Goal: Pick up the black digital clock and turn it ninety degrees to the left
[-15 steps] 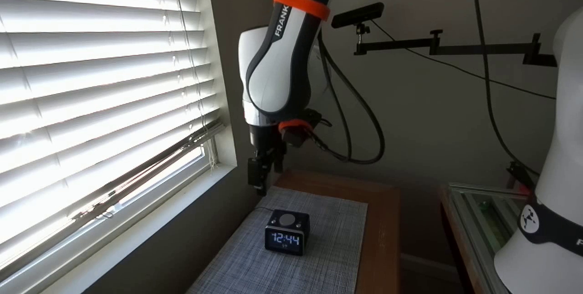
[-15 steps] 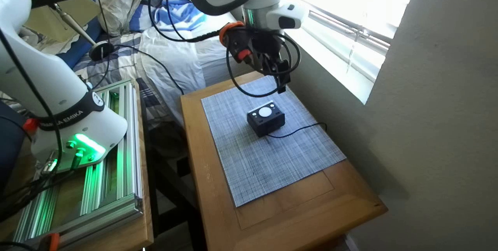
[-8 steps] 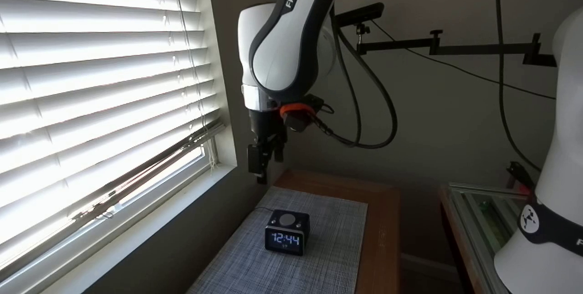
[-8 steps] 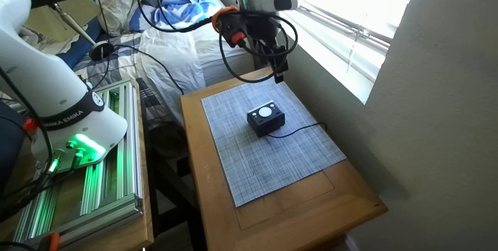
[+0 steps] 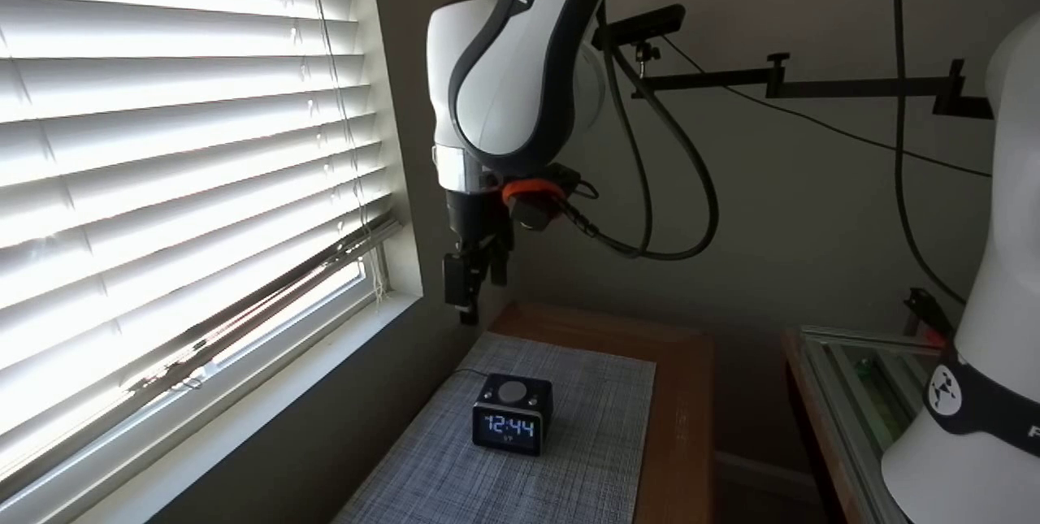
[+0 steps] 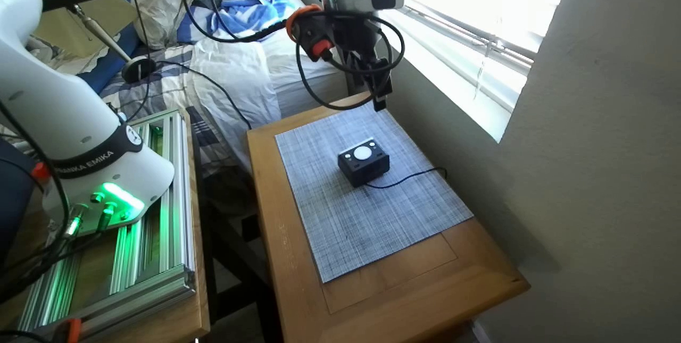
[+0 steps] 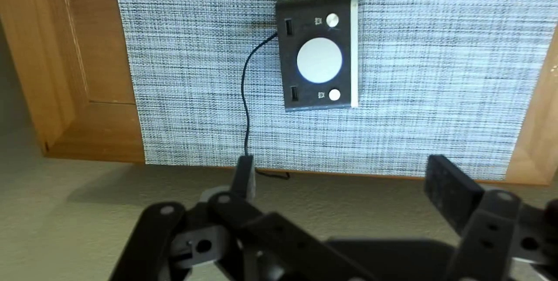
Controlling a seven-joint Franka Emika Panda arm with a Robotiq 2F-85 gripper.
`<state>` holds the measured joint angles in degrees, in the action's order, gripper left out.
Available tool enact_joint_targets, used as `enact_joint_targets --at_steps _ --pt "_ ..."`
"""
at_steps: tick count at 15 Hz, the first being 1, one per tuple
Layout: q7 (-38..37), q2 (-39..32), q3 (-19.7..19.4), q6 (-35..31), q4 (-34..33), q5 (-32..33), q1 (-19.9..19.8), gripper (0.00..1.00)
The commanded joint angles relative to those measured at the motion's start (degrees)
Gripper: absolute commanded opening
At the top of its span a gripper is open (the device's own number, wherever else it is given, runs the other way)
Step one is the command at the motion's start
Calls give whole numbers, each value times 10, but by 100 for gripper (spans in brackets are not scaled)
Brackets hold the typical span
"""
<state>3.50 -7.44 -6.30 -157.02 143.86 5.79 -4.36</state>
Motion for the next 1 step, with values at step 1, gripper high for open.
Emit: enact_joint_targets --at_steps 1 --pt "-1 1 2 2 -1 1 -2 100"
